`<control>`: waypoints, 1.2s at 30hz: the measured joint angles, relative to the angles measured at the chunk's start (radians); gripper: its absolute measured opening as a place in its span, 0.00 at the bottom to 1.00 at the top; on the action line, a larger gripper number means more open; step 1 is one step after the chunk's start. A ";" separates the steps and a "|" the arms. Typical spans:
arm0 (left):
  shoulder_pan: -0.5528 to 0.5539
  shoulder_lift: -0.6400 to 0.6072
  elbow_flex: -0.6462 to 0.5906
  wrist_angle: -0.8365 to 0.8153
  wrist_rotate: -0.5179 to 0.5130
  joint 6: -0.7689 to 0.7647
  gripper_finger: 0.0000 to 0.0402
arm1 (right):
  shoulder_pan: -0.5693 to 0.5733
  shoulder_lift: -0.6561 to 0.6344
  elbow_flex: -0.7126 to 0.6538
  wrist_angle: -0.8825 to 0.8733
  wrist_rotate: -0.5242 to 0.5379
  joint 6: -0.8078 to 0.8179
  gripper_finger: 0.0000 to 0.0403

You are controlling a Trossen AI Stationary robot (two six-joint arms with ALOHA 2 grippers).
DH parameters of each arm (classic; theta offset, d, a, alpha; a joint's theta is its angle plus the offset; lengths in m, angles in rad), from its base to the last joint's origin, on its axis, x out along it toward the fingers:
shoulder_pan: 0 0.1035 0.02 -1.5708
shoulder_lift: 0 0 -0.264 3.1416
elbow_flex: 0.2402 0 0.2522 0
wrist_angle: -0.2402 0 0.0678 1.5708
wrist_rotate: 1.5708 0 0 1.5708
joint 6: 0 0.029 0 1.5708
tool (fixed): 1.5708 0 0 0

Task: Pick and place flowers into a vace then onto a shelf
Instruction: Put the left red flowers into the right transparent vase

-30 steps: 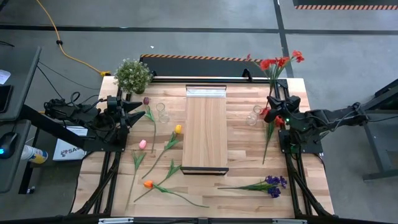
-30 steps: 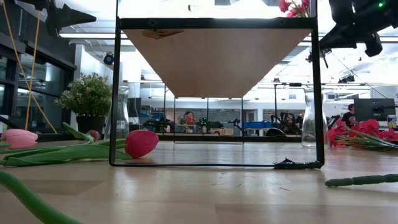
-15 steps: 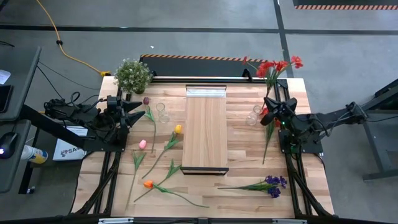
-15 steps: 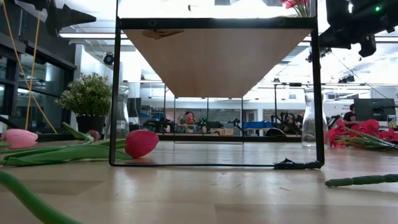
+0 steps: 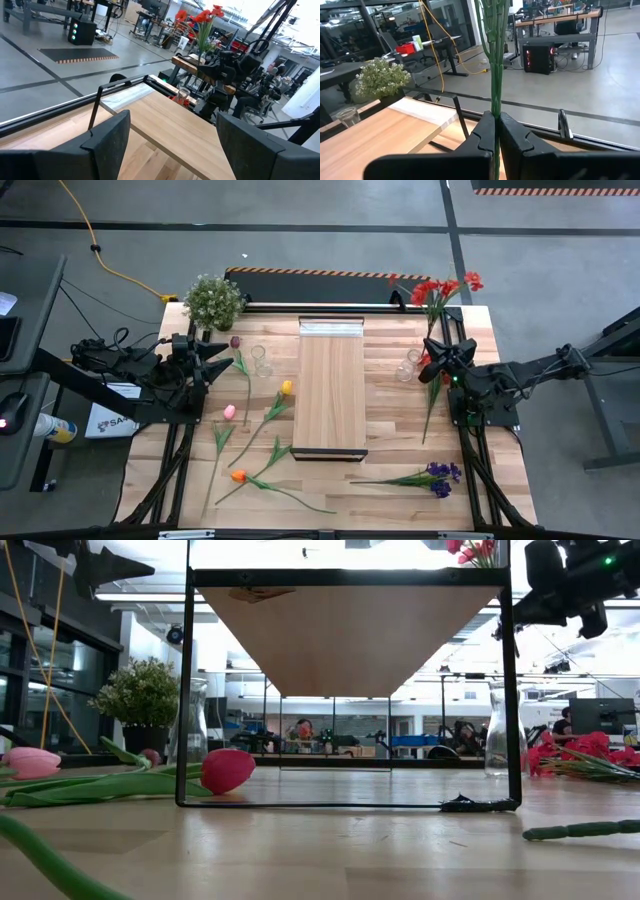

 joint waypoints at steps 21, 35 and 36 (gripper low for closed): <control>0.000 0.000 0.000 0.000 0.001 0.000 0.81 | -0.003 0.177 0.000 -0.006 0.103 0.197 0.01; 0.000 0.000 0.000 0.000 0.001 0.000 0.81 | -0.003 0.245 0.001 0.002 0.142 0.218 0.01; 0.000 0.000 0.000 0.000 0.001 0.000 0.81 | -0.003 0.254 0.001 0.002 0.143 0.223 0.01</control>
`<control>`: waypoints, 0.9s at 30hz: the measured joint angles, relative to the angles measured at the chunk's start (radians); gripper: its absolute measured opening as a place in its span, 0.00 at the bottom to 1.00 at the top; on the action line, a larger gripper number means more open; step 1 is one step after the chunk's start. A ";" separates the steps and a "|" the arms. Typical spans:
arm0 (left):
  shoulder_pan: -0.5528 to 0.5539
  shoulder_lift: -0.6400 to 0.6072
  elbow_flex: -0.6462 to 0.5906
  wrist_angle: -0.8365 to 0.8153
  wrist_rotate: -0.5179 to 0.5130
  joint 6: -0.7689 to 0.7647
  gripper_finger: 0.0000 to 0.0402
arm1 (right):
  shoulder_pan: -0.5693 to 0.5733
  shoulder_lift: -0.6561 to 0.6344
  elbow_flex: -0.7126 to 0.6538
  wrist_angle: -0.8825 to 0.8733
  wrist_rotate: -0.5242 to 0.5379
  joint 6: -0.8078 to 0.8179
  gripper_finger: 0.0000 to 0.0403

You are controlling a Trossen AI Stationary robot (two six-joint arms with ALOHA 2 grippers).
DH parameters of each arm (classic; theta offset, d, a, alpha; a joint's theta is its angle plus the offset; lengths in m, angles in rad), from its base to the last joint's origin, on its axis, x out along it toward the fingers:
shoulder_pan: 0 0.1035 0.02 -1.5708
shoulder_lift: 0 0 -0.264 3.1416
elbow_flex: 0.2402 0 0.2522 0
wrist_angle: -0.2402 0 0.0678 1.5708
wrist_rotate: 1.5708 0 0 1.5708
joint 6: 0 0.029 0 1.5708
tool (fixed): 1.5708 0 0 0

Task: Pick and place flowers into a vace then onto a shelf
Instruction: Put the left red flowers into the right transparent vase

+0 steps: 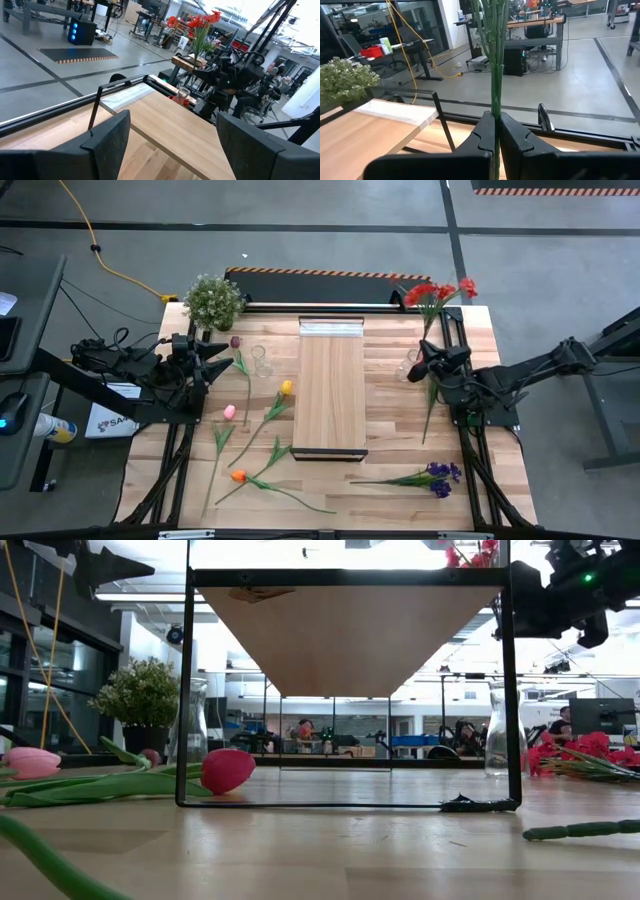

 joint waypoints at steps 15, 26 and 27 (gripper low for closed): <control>0.000 0.000 0.000 0.000 0.000 0.000 0.81 | -0.036 0.101 0.000 0.000 0.023 0.018 0.01; 0.000 0.000 0.000 0.000 0.000 0.000 0.81 | -0.059 0.154 0.000 0.000 -0.009 0.044 0.03; 0.000 0.000 0.000 0.000 0.000 0.000 0.81 | -0.059 0.155 0.000 0.000 -0.009 0.046 0.03</control>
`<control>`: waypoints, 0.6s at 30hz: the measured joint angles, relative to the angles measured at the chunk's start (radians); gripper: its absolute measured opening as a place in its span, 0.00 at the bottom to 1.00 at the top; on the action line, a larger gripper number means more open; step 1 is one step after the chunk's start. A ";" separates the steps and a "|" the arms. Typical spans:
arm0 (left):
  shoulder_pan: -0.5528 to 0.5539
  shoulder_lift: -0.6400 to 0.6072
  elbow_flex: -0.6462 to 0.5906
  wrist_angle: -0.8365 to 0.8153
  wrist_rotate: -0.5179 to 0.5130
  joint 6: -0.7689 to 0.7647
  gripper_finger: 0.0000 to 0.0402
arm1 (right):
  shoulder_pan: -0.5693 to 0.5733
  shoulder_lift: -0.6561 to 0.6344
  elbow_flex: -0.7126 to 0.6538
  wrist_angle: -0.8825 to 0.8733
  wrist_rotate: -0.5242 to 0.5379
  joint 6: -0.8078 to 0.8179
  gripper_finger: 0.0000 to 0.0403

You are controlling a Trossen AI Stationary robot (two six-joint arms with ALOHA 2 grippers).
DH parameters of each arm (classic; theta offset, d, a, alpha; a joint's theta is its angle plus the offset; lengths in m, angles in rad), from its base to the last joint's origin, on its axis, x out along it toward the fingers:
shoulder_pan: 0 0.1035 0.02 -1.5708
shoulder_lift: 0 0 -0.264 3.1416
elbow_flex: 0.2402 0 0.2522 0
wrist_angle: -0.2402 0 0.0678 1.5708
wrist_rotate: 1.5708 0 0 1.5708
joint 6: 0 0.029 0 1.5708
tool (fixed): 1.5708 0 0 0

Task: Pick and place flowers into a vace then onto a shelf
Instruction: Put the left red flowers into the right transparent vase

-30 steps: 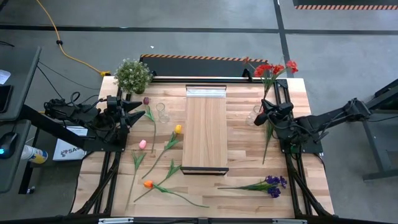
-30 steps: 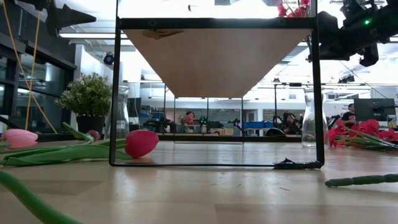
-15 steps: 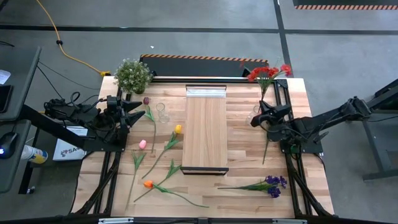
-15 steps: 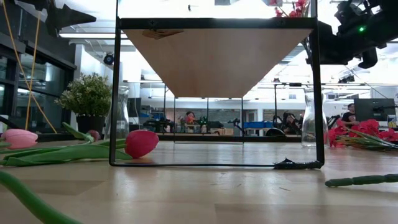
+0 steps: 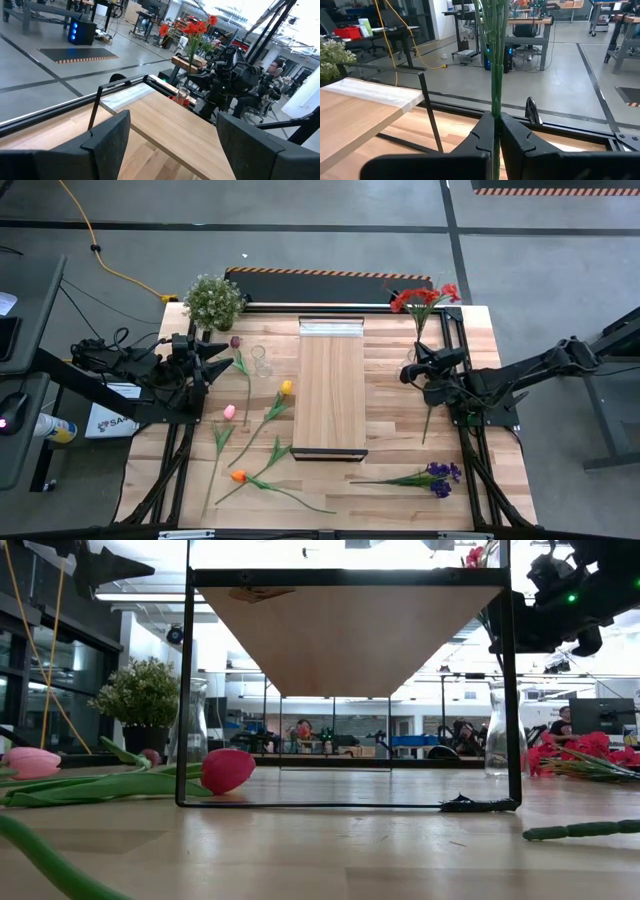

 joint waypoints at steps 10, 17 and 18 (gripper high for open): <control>0.000 0.000 0.000 0.000 0.000 0.000 0.81 | 0.000 0.000 0.000 -0.018 -0.024 0.017 0.03; 0.000 0.000 0.000 0.000 0.000 0.000 0.81 | 0.000 0.000 0.000 -0.054 -0.076 0.058 0.03; 0.000 0.000 0.000 0.000 0.000 0.000 0.81 | 0.000 0.000 0.000 -0.055 -0.081 0.059 0.03</control>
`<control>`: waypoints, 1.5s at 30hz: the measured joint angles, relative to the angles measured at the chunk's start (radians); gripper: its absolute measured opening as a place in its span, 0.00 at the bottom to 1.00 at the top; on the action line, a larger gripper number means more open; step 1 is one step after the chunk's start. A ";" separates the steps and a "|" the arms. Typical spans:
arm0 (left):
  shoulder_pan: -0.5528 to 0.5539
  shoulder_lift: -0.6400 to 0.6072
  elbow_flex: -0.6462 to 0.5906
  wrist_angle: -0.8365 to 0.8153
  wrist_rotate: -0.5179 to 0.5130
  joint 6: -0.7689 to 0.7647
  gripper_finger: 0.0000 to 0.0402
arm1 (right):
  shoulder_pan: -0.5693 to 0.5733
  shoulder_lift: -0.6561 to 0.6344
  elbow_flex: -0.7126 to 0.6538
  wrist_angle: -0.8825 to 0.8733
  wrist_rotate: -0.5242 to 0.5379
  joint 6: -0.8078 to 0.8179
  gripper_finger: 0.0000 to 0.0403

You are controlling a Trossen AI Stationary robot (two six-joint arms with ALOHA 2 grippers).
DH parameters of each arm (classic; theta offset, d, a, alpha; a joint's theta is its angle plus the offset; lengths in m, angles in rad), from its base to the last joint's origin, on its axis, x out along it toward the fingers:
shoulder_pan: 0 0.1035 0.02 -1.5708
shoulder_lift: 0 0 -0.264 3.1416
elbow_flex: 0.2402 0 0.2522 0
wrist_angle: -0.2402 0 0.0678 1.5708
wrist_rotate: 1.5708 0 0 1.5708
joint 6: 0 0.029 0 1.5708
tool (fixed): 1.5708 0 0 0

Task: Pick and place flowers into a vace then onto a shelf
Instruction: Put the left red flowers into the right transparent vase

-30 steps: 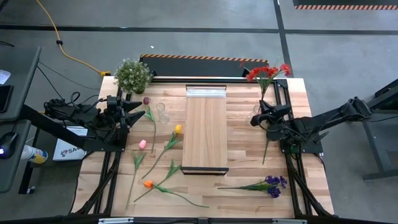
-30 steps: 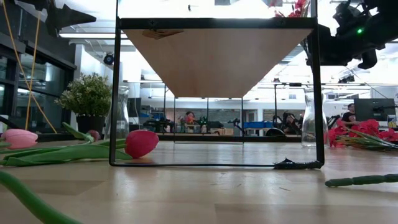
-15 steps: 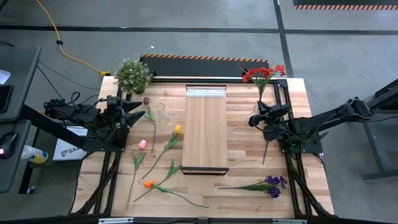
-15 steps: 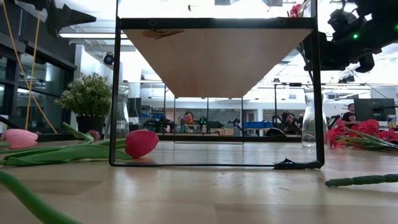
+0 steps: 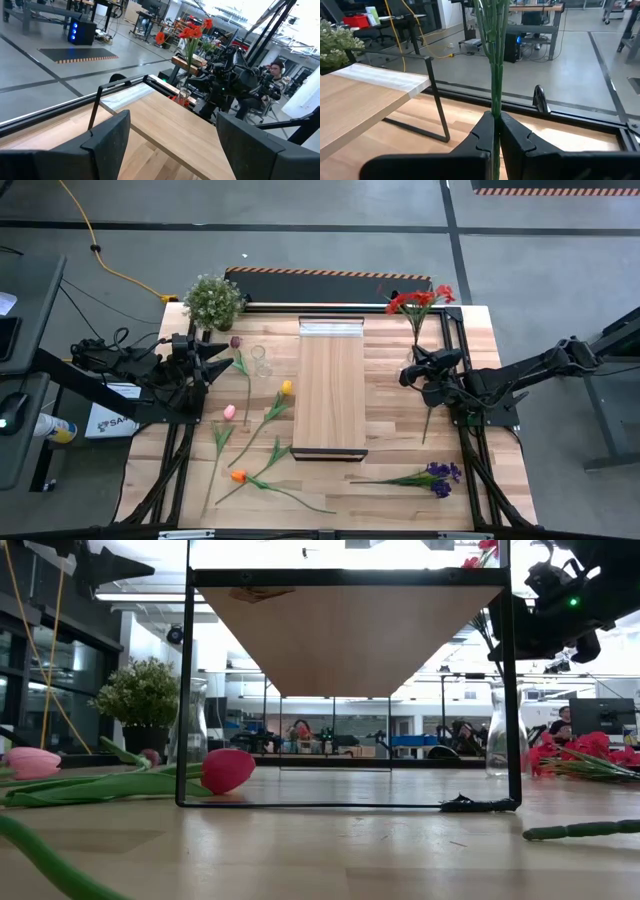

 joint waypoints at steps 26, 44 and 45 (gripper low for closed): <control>0.000 0.000 0.000 0.000 0.000 0.000 0.81 | 0.000 0.000 0.000 -0.058 -0.065 0.007 0.03; 0.000 0.000 0.000 0.000 0.000 0.000 0.81 | 0.000 0.000 0.000 -0.065 -0.096 0.007 0.23; 0.000 0.000 0.000 0.000 0.000 0.000 0.81 | 0.000 0.000 0.000 -0.065 -0.096 0.007 0.24</control>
